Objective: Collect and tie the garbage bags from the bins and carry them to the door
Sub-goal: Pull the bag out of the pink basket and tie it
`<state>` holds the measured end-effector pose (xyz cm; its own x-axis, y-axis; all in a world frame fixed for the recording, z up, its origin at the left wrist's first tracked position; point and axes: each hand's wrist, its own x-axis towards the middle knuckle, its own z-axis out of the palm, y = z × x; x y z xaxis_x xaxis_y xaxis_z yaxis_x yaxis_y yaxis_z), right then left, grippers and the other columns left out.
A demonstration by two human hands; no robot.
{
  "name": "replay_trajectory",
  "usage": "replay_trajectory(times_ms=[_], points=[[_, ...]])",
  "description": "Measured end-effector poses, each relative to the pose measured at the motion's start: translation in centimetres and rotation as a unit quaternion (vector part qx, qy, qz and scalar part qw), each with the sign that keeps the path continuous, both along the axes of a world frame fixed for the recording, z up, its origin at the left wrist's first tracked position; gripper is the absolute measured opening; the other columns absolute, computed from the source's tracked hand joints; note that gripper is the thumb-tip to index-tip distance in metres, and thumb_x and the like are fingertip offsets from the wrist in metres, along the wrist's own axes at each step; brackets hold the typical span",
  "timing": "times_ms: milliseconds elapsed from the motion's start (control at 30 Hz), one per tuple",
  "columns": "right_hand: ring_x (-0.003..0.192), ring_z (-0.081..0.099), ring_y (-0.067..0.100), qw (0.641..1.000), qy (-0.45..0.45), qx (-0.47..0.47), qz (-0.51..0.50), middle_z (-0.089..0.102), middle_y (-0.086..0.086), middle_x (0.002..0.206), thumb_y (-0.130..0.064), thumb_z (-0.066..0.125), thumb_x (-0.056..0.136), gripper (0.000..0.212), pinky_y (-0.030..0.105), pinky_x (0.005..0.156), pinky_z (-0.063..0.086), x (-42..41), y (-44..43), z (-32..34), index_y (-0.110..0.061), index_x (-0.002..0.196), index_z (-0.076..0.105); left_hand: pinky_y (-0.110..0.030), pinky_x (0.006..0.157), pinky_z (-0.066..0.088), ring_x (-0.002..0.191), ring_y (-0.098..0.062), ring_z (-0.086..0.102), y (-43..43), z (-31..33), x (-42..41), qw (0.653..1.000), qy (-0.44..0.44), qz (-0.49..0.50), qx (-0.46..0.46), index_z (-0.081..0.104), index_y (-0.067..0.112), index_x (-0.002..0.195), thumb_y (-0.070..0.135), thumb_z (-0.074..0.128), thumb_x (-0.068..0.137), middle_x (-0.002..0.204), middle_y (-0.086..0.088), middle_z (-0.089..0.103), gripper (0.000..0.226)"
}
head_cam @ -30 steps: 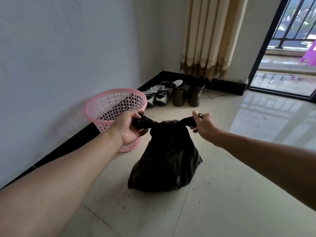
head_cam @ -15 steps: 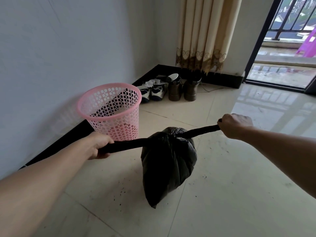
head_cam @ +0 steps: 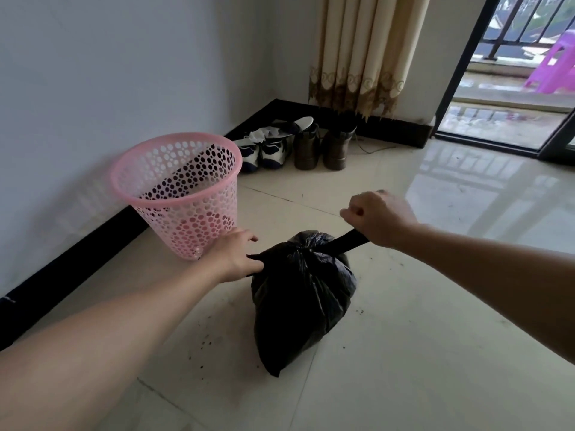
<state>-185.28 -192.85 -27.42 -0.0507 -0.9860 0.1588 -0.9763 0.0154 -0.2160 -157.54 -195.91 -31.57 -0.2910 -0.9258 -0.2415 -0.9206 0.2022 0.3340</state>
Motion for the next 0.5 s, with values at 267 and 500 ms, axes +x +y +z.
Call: replay_trajectory(times_ms=[267, 500], points=[[0.107, 0.057, 0.029, 0.87, -0.294, 0.354, -0.177, 0.056, 0.008, 0.121, -0.071, 0.043, 0.086, 0.072, 0.037, 0.071, 0.048, 2.0, 0.2, -4.7, -0.013, 0.129, 0.051, -0.027, 0.071, 0.046, 0.084, -0.026, 0.063, -0.1, -1.5, -2.0, 0.988, 0.003, -0.045, 0.145, 0.065, 0.011, 0.105, 0.013, 0.052, 0.086, 0.09, -0.01, 0.066, 0.023], [0.071, 0.069, 0.015, 0.797, -0.585, 0.117, -0.096, 0.074, 0.007, 0.082, -0.032, 0.042, 0.102, 0.036, 0.023, 0.057, 0.045, 6.8, -2.1, -1.9, -0.012, 0.079, 0.06, -0.029, 0.05, 0.038, 0.052, -0.021, 0.043, -0.6, -0.8, -0.3, 0.973, 0.119, 0.038, 0.193, 0.058, 0.009, 0.071, 0.016, 0.047, 0.093, 0.066, -0.01, 0.047, 0.025]])
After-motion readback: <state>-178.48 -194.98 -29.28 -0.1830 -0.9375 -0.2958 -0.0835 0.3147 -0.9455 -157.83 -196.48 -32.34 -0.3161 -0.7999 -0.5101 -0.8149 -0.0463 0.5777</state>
